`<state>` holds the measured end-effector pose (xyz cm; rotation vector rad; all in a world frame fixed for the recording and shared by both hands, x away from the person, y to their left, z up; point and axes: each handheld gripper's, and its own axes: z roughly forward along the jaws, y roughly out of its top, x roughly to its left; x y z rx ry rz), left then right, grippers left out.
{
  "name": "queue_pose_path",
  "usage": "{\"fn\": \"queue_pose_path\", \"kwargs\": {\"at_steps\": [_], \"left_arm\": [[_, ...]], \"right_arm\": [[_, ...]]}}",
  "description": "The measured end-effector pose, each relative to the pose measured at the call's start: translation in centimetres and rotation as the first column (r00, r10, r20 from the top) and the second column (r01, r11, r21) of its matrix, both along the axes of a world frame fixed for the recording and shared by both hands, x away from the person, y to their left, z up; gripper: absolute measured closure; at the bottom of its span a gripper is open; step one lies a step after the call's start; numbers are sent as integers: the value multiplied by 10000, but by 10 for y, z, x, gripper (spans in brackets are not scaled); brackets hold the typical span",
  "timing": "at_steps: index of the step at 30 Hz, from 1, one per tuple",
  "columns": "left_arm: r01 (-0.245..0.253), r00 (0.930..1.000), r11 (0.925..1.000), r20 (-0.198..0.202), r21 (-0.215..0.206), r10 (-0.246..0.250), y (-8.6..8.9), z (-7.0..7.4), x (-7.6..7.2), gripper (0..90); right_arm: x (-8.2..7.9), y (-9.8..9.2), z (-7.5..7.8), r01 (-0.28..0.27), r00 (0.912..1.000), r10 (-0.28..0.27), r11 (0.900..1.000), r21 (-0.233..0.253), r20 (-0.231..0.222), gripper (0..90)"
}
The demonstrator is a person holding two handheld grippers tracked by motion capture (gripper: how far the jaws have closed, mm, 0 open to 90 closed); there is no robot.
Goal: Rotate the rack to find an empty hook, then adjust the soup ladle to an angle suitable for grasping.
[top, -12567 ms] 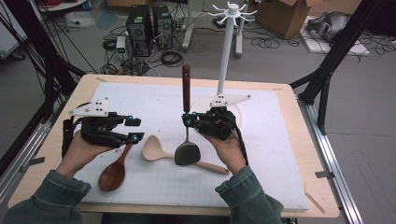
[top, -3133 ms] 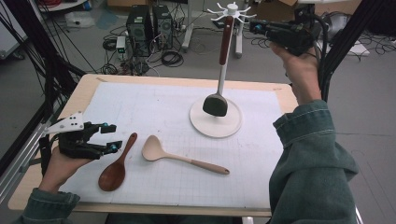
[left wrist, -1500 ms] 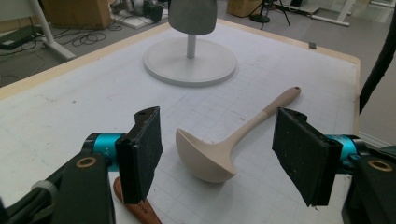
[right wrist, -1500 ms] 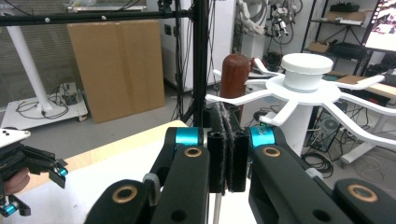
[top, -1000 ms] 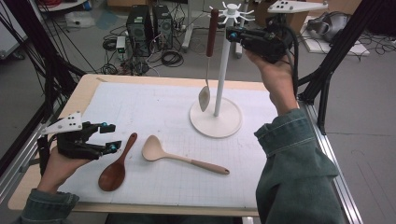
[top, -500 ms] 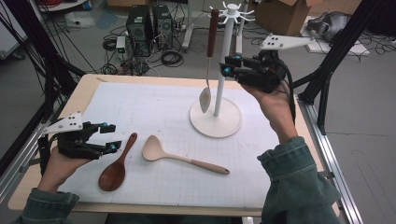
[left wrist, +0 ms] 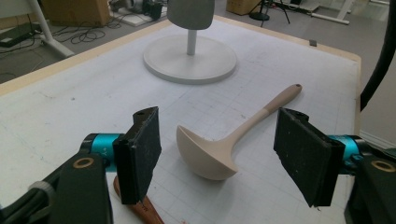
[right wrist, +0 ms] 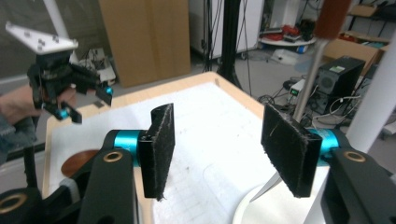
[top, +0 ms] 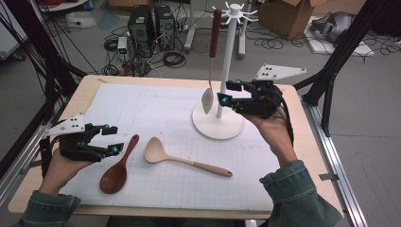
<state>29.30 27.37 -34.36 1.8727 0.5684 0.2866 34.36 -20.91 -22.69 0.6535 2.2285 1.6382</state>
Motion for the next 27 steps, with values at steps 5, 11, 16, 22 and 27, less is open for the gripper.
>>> {"fn": "queue_pose_path", "kwargs": {"at_steps": [5, 11, 16, 22, 27], "left_arm": [[-25, 10000, 10000, -15, 46, 25, 0, -1, 1, 304], [-102, 9999, 9999, -111, 74, 103, 0, -1, 1, 283], [-127, 9999, 9999, -56, 80, 128, 0, 0, 0, 275], [-159, 9998, 9998, -135, 115, 160, 1, -2, 2, 271], [-158, 9998, 9998, -94, 110, 159, 0, -2, 1, 271]], "right_arm": [[-1, 4, -15, 40, 9999, -43, 9997, -233, -136, 375], [-1, 12, -33, 27, 9994, -46, 9986, -536, -348, 349], [-2, 20, -52, -13, 9984, -35, 9966, -823, -571, 317], [-5, 27, -71, -97, 9961, 1, 9941, -1077, -885, 305], [-6, 31, -88, -172, 9933, 18, 9910, -1330, -1151, 296]]}}
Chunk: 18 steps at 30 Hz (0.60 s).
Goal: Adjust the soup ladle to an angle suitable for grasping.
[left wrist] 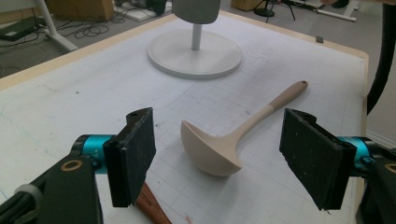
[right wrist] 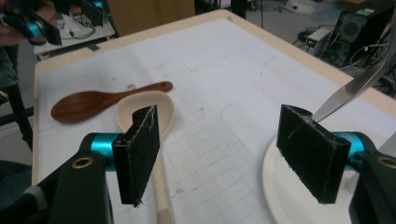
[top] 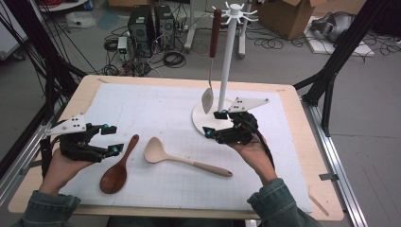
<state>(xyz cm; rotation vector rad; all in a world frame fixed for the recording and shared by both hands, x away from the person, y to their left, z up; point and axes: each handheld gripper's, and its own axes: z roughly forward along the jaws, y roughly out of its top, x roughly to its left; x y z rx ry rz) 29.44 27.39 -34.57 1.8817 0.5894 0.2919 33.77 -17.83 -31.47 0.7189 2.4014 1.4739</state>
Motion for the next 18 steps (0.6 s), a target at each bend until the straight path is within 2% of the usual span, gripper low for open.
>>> {"fn": "queue_pose_path", "kwargs": {"at_steps": [8, 12, 14, 16, 18], "left_arm": [[22, 10000, 10000, -74, 72, -21, -1, -3, 1, 272], [46, 10000, 10000, -65, 82, -45, -3, -2, 1, 272], [77, 9999, 9999, -66, 78, -76, -4, -3, 1, 272], [84, 9999, 9999, -80, 62, -84, -4, -3, 1, 272], [80, 9999, 9999, -79, 69, -79, -4, -3, 1, 272]], "right_arm": [[-2, 10, -28, -321, 9991, 304, 9977, -591, -296, 325], [-6, 13, -42, -568, 9977, 531, 9942, -909, -425, 386], [-7, 14, -50, -727, 9962, 677, 9927, -962, -545, 417], [-6, 16, -57, -837, 9936, 741, 9898, -1150, -857, 449], [-6, 18, -64, -1011, 9919, 904, 9873, -1229, -897, 503]]}}
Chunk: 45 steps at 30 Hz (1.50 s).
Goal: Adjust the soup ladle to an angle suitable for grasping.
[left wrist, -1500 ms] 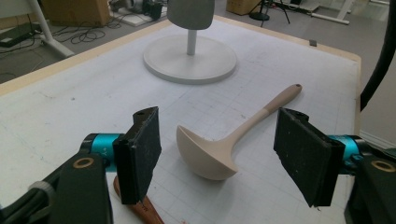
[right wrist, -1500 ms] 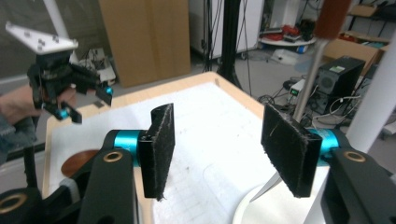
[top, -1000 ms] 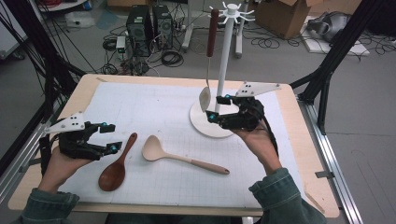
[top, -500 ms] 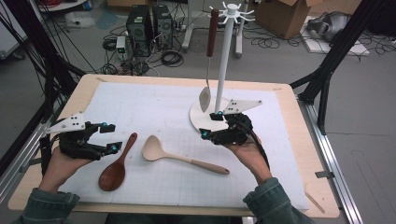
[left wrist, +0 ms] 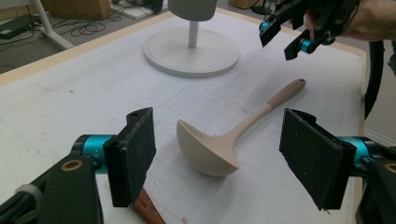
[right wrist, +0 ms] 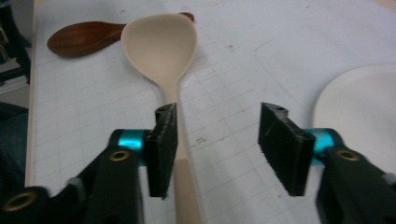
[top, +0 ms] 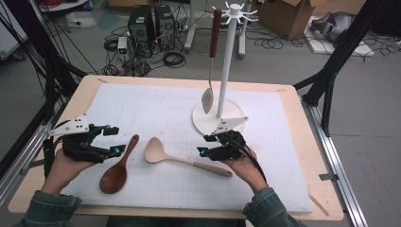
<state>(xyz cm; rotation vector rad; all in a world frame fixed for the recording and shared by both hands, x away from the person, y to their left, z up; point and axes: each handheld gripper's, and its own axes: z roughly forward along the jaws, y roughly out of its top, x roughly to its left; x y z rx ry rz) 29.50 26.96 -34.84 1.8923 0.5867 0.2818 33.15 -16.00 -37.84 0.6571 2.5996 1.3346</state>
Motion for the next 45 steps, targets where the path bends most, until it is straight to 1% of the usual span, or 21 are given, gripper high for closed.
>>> {"fn": "queue_pose_path", "kwargs": {"at_steps": [2, 6, 8, 11, 15, 19, 21, 23, 25, 29, 32, 34, 35, 37, 38, 40, 42, 43, 45], "left_arm": [[14, 10000, 10000, 9, 13, -14, 0, 0, 0, 273], [29, 10000, 10000, 11, 0, -29, 0, 0, 0, 273], [42, 10000, 10000, 11, 26, -42, 0, 0, 0, 274], [75, 10000, 10000, 0, 10, -75, -1, 0, 0, 273], [124, 9999, 9999, -36, 15, -124, -3, -1, 0, 274], [133, 9999, 9999, -40, 23, -133, -4, -1, 0, 274], [132, 9999, 9999, -69, 9, -132, -4, -2, 0, 274], [140, 9999, 9999, -79, 8, -140, -4, -2, 0, 274], [166, 9998, 9999, -97, 36, -166, -5, -3, 1, 274], [190, 9997, 9998, -136, 37, -190, -5, -3, 1, 275], [189, 9998, 9998, -111, 37, -188, -5, -3, 1, 275], [188, 9998, 9998, -117, 44, -187, -5, -3, 2, 276], [178, 9998, 9998, -118, 25, -178, -5, -3, 2, 276], [176, 9998, 9998, -125, 14, -176, -5, -3, 2, 276], [177, 9998, 9998, -120, 10, -177, -5, -3, 2, 276], [179, 9998, 9998, -112, 18, -178, -5, -3, 1, 277], [175, 9998, 9998, -94, 7, -175, -4, -3, 1, 277], [180, 9998, 9998, -84, 6, -180, -4, -3, 1, 278], [197, 9998, 9998, -68, -1, -197, -4, -2, 1, 278]], "right_arm": [[0, 4, -7, -176, 9995, 173, 9998, -135, -278, 517], [-2, 11, -21, -465, 9977, 441, 9979, -450, -523, 560], [-3, 13, -28, -580, 9964, 552, 9974, -417, -644, 585], [-3, 14, -38, -608, 9940, 551, 9964, -593, -946, 615], [-5, 15, -48, -769, 9910, 687, 9947, -685, -1146, 649], [-6, 18, -57, -1046, 9879, 902, 9881, -1124, -1263, 682], [-5, 20, -60, -1163, 9855, 993, 9857, -1216, -1376, 708], [-4, 21, -61, -1279, 9859, 1113, 9827, -1339, -1249, 729], [-2, 21, -62, -1345, 9849, 1189, 9831, -1242, -1256, 737], [0, 20, -61, -1682, 9810, 1525, 9767, -1334, -1203, 751], [1, 20, -61, -1850, 9784, 1701, 9740, -1309, -1173, 755], [2, 21, -60, -1938, 9759, 1770, 9718, -1342, -1275, 756], [3, 22, -60, -2032, 9737, 1864, 9705, -1295, -1308, 756], [6, 23, -58, -2207, 9714, 2056, 9663, -1326, -1190, 757], [6, 24, -57, -2238, 9699, 2088, 9671, -1205, -1257, 756], [7, 25, -53, -2360, 9677, 2221, 9645, -1188, -1194, 757], [9, 27, -49, -2556, 9631, 2419, 9595, -1187, -1179, 756], [10, 29, -48, -2751, 9580, 2613, 9538, -1209, -1183, 757], [11, 33, -47, -2909, 9535, 2766, 9485, -1252, -1197, 757]]}}
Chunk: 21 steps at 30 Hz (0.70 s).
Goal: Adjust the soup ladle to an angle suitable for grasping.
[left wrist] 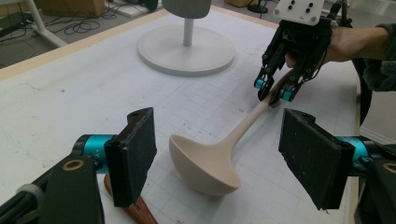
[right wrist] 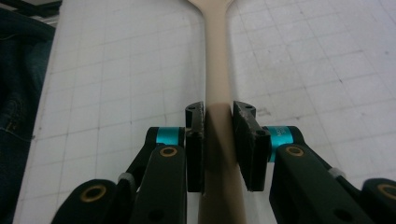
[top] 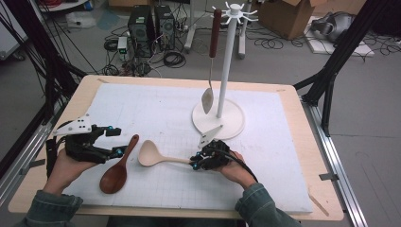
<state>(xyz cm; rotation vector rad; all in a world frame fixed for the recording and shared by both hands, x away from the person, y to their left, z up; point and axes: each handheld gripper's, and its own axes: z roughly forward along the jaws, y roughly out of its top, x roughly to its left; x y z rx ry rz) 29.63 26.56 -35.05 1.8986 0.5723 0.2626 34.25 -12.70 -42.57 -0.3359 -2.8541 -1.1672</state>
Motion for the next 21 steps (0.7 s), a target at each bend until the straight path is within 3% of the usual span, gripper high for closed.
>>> {"fn": "queue_pose_path", "kwargs": {"at_steps": [6, 15, 21], "left_arm": [[40, 10000, 10000, -15, -24, -40, -1, 0, 0, 280], [126, 9999, 9999, -62, 28, -126, -2, -1, 1, 282], [162, 9998, 9999, -70, 44, -162, -4, -2, 1, 282]], "right_arm": [[7, 10, 1, -292, 9994, 296, 9994, -176, 188, 755], [17, 12, -8, -75, 9999, 81, 9989, -466, 117, 731], [16, 4, -4, 269, 9996, -269, 9995, -158, -5, 665]]}}
